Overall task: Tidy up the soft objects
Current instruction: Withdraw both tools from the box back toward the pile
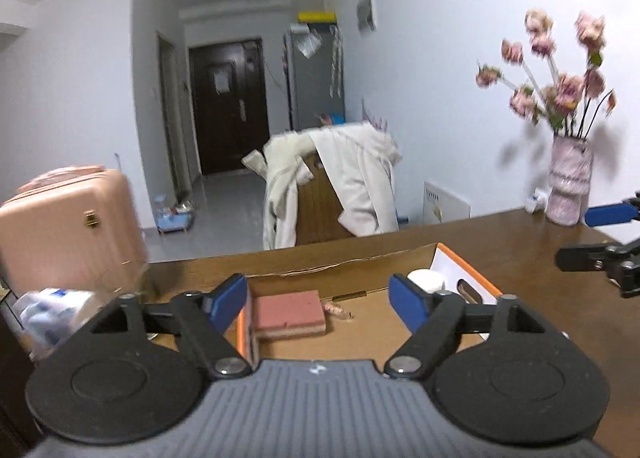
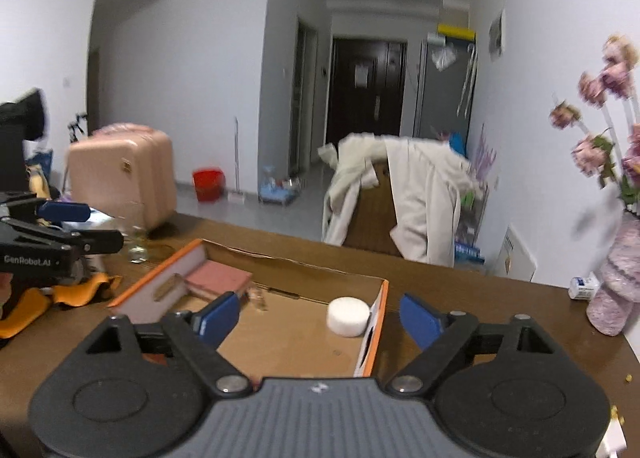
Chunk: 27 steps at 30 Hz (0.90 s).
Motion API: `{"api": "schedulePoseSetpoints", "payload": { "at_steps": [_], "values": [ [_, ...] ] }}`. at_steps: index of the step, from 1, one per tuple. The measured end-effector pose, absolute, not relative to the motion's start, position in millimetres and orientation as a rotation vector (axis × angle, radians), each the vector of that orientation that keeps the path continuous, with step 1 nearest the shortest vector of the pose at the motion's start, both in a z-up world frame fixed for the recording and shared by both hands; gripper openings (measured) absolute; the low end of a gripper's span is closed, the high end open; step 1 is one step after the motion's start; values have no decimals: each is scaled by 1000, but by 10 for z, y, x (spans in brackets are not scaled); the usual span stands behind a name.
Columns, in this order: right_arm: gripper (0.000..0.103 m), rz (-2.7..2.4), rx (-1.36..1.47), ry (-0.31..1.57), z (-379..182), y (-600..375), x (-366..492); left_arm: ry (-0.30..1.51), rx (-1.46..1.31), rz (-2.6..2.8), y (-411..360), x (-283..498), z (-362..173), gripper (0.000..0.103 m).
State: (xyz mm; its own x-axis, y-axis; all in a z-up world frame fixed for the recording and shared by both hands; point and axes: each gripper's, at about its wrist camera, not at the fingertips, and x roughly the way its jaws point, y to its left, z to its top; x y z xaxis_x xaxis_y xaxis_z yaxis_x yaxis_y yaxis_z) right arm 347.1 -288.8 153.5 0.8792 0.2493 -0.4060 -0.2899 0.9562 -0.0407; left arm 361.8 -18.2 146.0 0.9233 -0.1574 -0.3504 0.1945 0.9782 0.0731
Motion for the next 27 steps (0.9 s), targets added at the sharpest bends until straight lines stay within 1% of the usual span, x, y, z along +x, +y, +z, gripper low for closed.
{"api": "schedulePoseSetpoints", "payload": {
  "at_steps": [2,4,7,13,15,20,27],
  "values": [
    [89,296,-102,377,1496,-2865,3108,329,108,-164,-109,3239,1388,83],
    [89,311,-94,346,1416,-2828,2784,305,87,-159,-36,2903,1304,87],
    [89,328,-75,320,1231,-2751,2349,293,44,-141,47,2421,1144,90],
    [89,301,-49,304,860,-2588,1675,273,110,-69,51,1729,822,92],
    [89,280,-37,313,745,-2543,1521,269,106,-51,65,1541,745,97],
    [89,317,32,384,495,-2439,1240,322,107,-72,76,1331,562,97],
    [89,285,16,394,466,-2415,1245,340,82,-86,72,1428,530,97]
  ]
}}
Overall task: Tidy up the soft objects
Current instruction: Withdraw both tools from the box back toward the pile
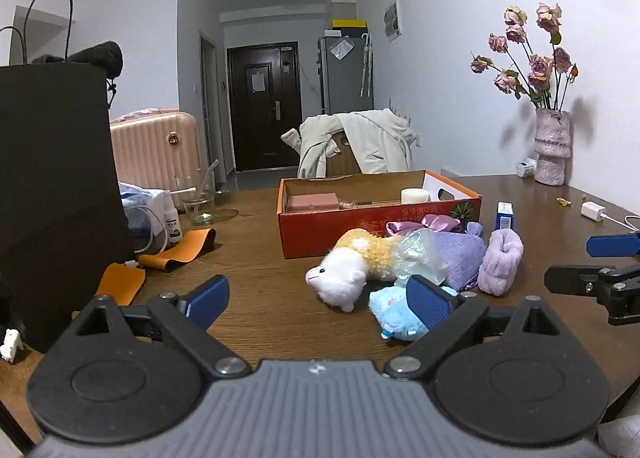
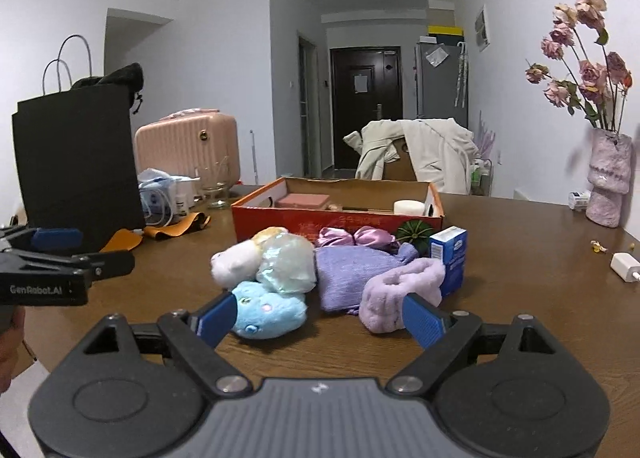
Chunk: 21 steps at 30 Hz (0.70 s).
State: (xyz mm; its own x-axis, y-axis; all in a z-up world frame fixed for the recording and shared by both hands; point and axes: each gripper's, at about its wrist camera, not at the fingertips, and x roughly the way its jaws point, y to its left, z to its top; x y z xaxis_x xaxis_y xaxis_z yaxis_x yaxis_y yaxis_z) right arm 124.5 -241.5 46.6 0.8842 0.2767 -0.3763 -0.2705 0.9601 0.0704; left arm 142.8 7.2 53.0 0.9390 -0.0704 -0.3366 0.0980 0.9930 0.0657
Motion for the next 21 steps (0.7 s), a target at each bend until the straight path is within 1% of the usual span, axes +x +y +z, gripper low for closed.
{"api": "schedulePoseSetpoints", "payload": {
  "at_steps": [21],
  "values": [
    [87,221,109,469,235,-2618,1881,462,85,-206,-273,2114,236,97]
  ]
}}
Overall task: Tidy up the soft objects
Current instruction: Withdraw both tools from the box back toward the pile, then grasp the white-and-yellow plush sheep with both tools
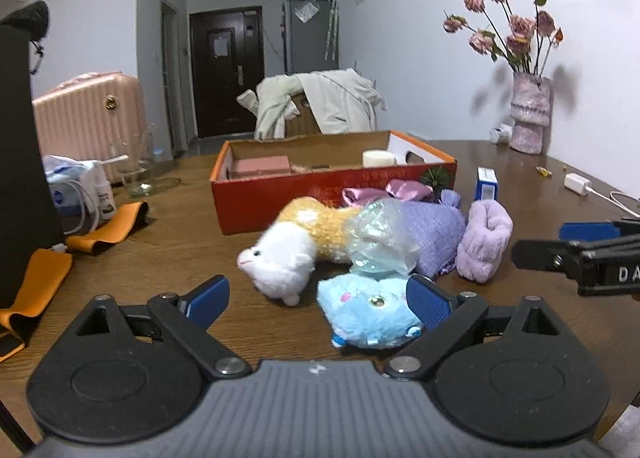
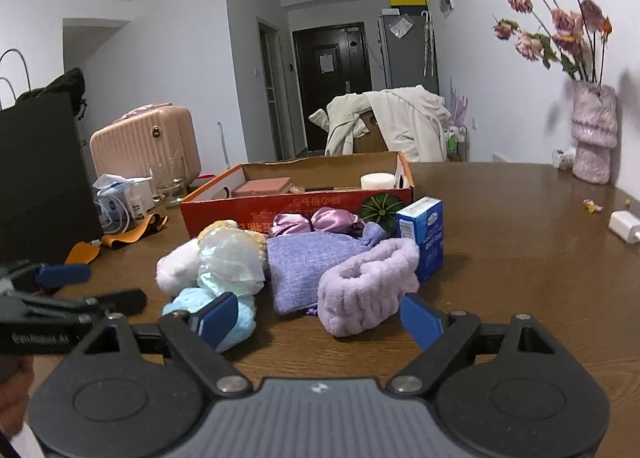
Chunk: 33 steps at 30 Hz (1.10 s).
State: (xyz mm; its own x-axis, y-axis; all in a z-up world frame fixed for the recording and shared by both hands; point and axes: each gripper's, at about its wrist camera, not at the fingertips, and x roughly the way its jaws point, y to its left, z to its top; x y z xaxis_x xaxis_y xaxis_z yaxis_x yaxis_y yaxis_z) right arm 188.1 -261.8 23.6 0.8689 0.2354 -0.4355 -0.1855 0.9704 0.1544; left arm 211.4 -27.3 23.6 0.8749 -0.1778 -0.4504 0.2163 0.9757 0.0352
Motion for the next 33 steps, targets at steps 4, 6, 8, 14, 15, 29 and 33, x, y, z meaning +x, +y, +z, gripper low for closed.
{"api": "schedulePoseSetpoints", "payload": {
  "at_steps": [4,6,8,14,15,29,33],
  "values": [
    [86,248,113,460,238,-2559,2003,480,78,-199,-252,2245,175,97],
    [85,270,110,457,242,-2502,2074,491,70,-185,-213,2328,156,97],
    [83,286,101,460,240,-2432,2155,498,54,-190,-168,2391,149,97],
    [73,305,104,473,215,-2293,2418,499,43,-150,-48,2647,127,95],
    [72,310,107,475,221,-2282,2470,500,28,-140,-2,2720,126,93],
    [58,585,162,675,49,-1861,3818,618,-281,-204,403,3296,-77,51],
    [59,616,167,704,-51,-1830,3788,627,-346,-228,490,3333,-129,49]
  ]
}}
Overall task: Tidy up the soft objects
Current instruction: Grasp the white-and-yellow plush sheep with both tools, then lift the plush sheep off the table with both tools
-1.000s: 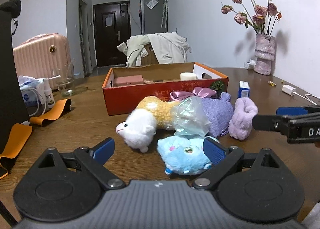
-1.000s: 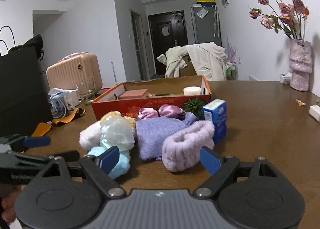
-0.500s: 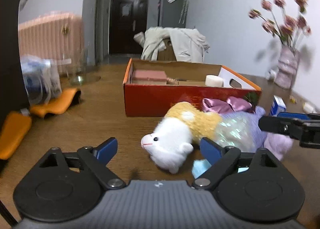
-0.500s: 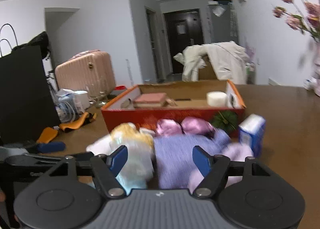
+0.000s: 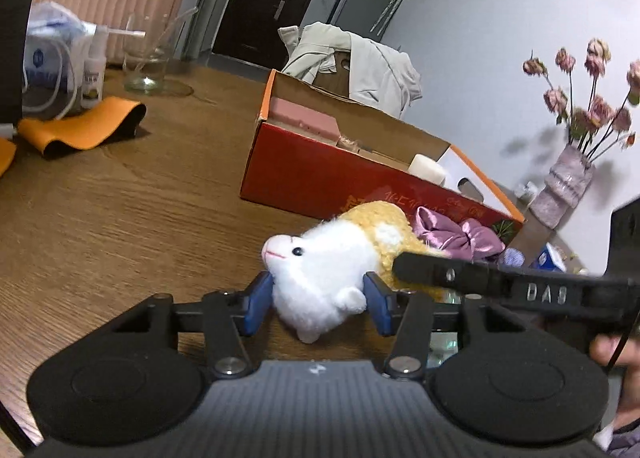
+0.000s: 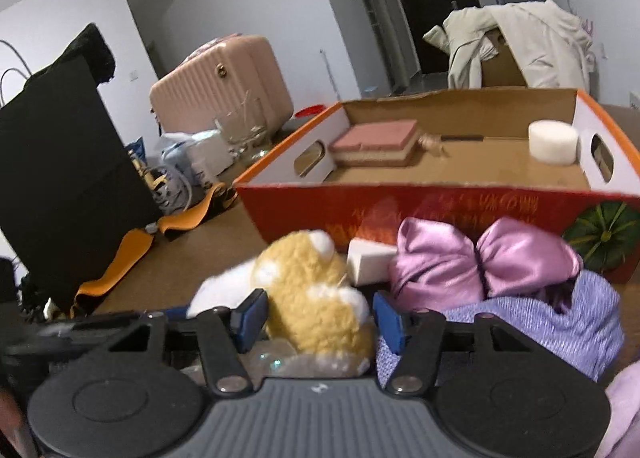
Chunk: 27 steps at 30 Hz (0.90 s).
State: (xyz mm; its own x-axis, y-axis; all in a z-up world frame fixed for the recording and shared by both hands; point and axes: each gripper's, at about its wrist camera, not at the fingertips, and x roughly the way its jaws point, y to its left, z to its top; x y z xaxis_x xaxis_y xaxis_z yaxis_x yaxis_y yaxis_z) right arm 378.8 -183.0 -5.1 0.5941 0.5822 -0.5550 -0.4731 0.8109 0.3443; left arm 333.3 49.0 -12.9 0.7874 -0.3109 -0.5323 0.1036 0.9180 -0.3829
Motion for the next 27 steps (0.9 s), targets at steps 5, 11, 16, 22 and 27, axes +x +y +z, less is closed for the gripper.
{"api": "schedulePoseSetpoints", "payload": {
  "at_steps": [5,11,16,22,27],
  "values": [
    [48,629,142,704,3,-1769,3748,601,-349,-210,504,3285,-49,46],
    [48,662,61,581,470,-1599,3483,497,-360,-187,645,2940,304,46],
    [48,671,9,486,771,-1467,2991,442,-349,-193,746,2481,543,46],
    [48,637,6,553,491,-1525,2192,554,-306,-255,695,1965,312,46],
    [48,591,60,642,154,-1657,1806,624,-252,-287,578,1700,75,50]
  ]
}}
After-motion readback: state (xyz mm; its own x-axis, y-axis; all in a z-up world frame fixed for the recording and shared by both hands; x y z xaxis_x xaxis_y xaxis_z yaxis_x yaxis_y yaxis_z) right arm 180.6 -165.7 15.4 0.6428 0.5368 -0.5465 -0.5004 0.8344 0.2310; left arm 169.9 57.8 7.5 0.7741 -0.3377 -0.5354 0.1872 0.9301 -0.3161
